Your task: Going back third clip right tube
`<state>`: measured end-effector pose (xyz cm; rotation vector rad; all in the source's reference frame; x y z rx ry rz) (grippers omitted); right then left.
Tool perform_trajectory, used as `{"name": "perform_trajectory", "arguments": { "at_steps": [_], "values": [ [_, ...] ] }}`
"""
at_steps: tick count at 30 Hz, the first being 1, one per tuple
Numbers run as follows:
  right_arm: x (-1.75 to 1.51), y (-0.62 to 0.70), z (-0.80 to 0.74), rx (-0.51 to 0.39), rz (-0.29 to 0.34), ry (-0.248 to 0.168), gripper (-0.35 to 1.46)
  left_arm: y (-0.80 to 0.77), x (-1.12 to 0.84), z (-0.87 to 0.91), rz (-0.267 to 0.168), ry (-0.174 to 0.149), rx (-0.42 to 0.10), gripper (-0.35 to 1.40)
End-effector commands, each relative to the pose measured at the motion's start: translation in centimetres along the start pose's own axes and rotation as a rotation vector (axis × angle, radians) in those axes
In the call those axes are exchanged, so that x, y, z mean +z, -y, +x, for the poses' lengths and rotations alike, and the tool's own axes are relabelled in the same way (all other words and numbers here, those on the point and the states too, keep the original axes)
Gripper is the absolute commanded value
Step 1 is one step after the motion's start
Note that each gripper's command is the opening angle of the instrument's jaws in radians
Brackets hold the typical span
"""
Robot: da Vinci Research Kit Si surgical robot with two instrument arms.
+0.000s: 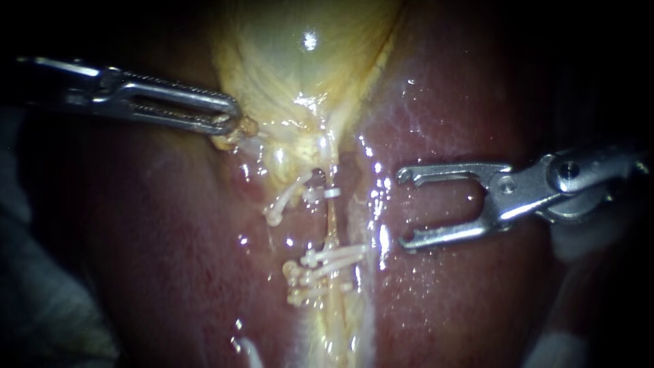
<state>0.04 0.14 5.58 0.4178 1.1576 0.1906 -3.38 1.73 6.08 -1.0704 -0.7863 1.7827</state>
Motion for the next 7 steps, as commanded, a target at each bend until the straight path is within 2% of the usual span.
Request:
{"name": "perform_trajectory", "arguments": {
  "at_steps": [1, 7],
  "values": [
    [0.01, 0.0, 0.0, 0.0, 0.0, 0.0, 0.5, 0.01, -0.01, 0.0, -0.001, 0.002, 0.0, -0.35],
    [0.02, 0.0, 0.01, 0.0, -0.001, 0.0, 0.5, 0.01, -0.06, 0.0, -0.004, 0.003, 0.0, -0.35]
  ]
}}
